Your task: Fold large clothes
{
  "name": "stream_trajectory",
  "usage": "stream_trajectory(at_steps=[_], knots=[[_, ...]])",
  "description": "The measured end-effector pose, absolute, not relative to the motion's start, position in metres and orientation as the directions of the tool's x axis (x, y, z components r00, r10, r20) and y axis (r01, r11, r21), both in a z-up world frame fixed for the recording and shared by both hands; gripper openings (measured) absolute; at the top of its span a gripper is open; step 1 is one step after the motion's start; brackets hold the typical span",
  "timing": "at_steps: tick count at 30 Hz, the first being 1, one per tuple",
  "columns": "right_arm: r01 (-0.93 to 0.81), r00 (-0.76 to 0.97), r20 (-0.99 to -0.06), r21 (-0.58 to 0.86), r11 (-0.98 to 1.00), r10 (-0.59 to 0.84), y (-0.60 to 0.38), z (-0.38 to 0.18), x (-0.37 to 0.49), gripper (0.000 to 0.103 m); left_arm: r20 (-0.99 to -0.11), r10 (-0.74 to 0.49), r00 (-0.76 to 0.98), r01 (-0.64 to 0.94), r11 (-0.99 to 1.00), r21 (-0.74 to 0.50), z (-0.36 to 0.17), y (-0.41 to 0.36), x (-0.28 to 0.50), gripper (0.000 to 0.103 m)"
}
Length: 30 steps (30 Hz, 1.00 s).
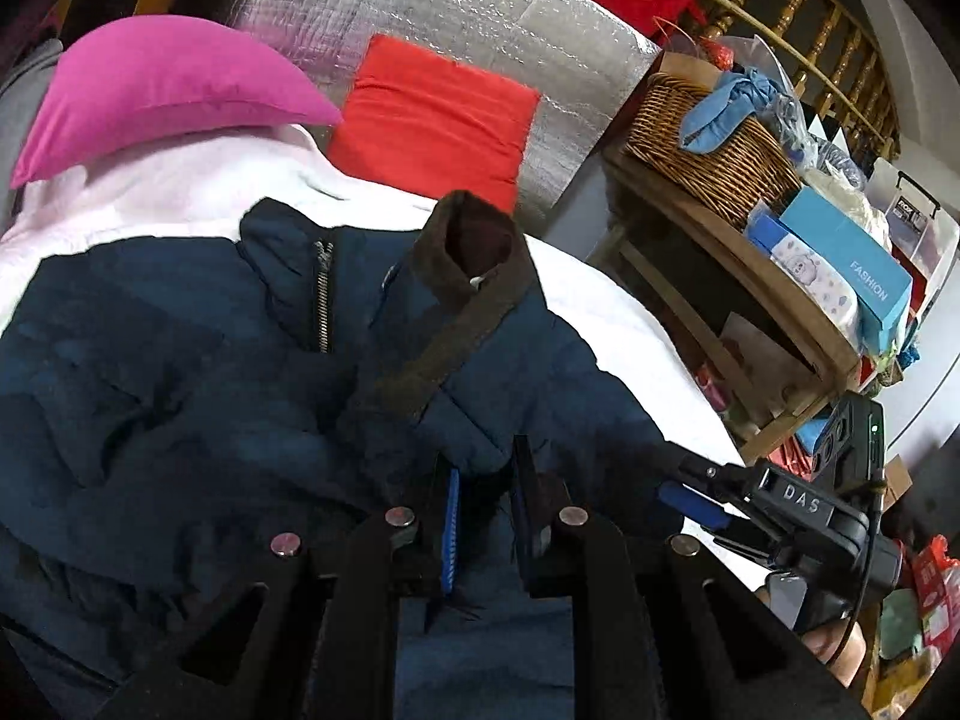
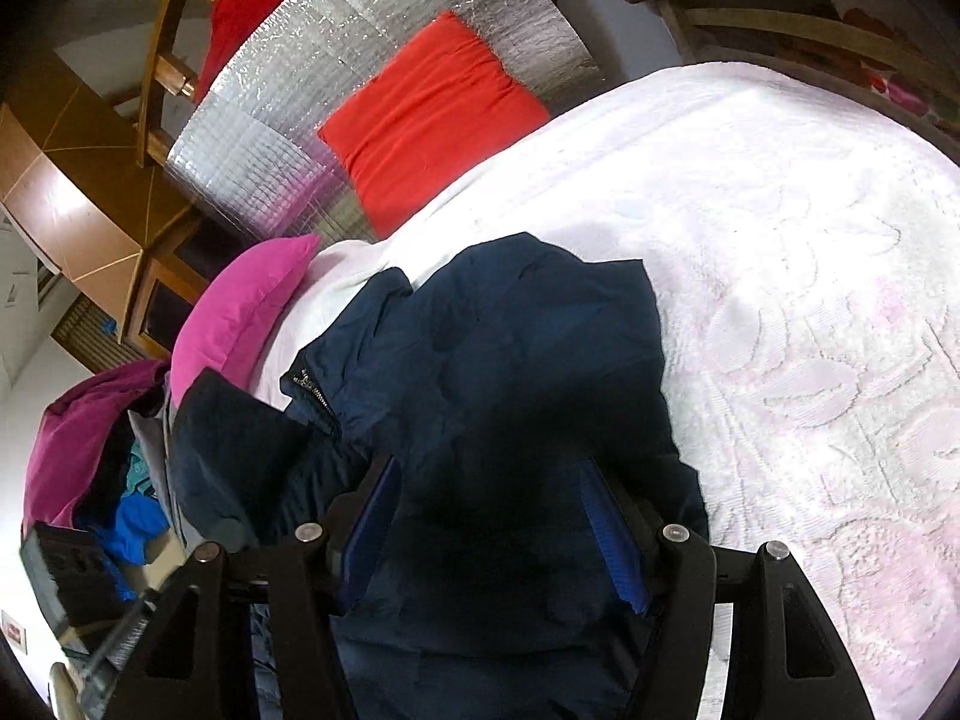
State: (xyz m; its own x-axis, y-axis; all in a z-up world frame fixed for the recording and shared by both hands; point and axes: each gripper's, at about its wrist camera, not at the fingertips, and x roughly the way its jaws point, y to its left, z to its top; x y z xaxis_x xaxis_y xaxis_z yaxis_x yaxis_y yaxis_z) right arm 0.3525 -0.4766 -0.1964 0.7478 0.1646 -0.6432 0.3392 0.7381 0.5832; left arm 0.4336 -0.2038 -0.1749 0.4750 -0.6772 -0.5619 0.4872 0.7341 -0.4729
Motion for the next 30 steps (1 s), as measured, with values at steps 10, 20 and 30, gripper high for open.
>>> stream_trajectory(at_steps=[10,20,30], knots=[[0.334,0.763,-0.618,0.629,0.702,0.191,-0.488,-0.196,0.346,0.067,-0.498,-0.793,0.351,0.617,0.596,-0.514,-0.166,-0.216,0.407,0.049],[0.279,0.784,-0.520,0.782,0.557,0.338,-0.501,-0.210,0.345,0.067,-0.466,-0.757,0.459,0.619,0.648,-0.444,-0.134,-0.165,0.404,0.065],[0.216,0.791,-0.378,0.908,0.358,0.482,-0.503,-0.229,0.349,0.067,-0.686,-0.283,0.670,0.134,0.956,-0.262,-0.158,-0.058,0.457,0.066]])
